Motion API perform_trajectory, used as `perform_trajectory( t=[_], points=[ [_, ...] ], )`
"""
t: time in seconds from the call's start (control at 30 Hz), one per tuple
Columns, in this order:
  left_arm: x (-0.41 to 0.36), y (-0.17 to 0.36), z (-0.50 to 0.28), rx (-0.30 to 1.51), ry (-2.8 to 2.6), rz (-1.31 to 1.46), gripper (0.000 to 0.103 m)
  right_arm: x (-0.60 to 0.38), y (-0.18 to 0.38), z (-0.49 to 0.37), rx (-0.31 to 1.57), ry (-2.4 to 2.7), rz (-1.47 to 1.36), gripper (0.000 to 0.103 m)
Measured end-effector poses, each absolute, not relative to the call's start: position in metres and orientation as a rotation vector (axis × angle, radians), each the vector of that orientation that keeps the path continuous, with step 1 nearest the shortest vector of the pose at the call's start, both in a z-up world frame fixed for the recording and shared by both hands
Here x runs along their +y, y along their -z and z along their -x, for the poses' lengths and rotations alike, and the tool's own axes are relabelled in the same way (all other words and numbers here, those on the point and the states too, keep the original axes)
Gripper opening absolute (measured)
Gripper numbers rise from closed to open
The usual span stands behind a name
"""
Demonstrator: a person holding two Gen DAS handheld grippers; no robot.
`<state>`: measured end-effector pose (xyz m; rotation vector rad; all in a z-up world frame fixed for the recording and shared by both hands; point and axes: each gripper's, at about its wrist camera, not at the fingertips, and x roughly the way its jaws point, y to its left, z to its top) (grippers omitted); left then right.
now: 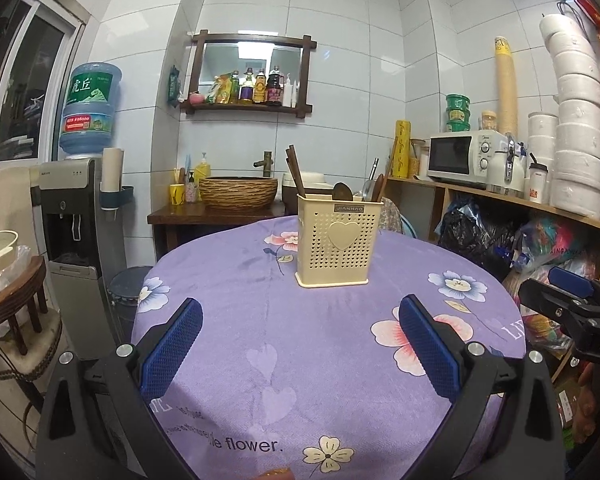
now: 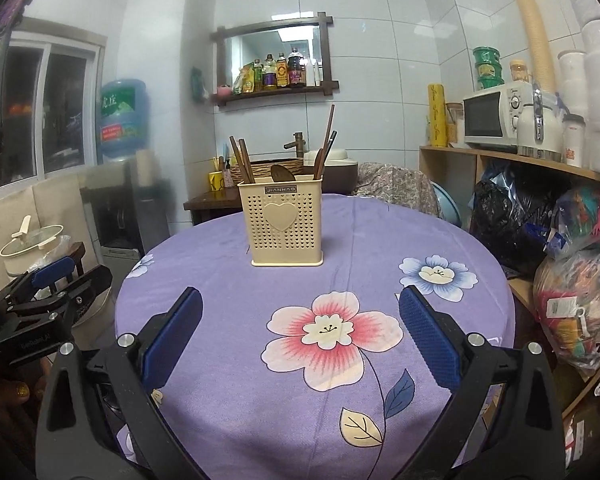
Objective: Organize utensils
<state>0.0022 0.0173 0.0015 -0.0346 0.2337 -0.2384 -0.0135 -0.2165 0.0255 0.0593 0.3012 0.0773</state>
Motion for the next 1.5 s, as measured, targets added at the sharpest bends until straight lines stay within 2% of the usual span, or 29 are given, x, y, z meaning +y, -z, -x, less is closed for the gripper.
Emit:
perform_trajectory(
  t=[1.5],
  points=[
    [0.0174, 0.0003, -0.0023, 0.251, 0.226, 0.011, 0.098, -0.2123, -0.0221, 0.0108, 0.331, -0.079, -0.055, 0.097]
  ],
)
